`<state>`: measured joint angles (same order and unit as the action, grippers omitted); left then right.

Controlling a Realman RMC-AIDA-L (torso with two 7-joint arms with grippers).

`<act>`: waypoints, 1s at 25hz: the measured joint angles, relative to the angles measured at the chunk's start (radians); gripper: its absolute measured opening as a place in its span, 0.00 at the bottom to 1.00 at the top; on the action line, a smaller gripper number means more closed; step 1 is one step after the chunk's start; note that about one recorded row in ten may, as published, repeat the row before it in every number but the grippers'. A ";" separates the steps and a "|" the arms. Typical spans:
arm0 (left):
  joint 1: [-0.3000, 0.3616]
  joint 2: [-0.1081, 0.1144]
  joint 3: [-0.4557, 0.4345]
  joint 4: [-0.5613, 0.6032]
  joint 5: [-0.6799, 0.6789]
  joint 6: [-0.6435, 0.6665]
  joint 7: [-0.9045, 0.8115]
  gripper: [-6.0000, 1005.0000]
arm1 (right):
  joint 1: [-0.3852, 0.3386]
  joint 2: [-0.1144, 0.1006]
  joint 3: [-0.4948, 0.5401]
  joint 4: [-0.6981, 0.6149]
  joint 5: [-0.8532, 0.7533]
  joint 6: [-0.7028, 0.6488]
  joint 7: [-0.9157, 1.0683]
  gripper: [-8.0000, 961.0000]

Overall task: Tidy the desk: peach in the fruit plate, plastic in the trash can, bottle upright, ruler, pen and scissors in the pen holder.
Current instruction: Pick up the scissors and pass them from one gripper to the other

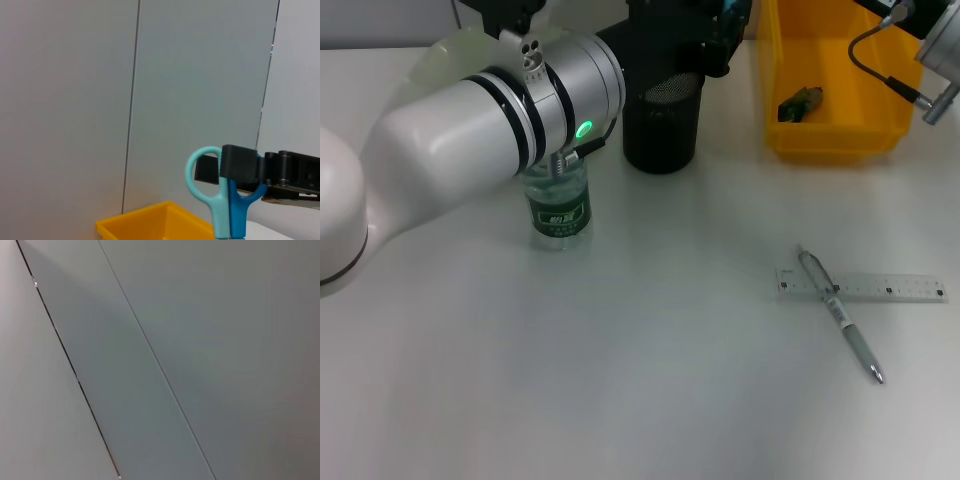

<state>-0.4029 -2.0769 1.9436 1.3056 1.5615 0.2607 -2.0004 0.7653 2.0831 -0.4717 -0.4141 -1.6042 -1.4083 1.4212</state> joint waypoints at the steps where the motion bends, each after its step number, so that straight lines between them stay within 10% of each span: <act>1: 0.000 0.000 0.000 0.000 0.000 0.000 0.000 0.26 | 0.000 0.000 0.000 0.000 0.000 0.002 0.000 0.67; 16: -0.003 0.000 0.000 -0.003 0.000 0.000 0.000 0.26 | -0.002 0.000 -0.013 0.000 -0.001 0.007 -0.006 0.09; 25: -0.004 0.001 0.001 -0.005 0.006 0.002 0.000 0.26 | -0.003 0.000 -0.013 0.000 -0.002 0.007 -0.007 0.07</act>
<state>-0.4070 -2.0757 1.9450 1.3008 1.5677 0.2630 -2.0003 0.7627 2.0831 -0.4848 -0.4142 -1.6063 -1.4014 1.4142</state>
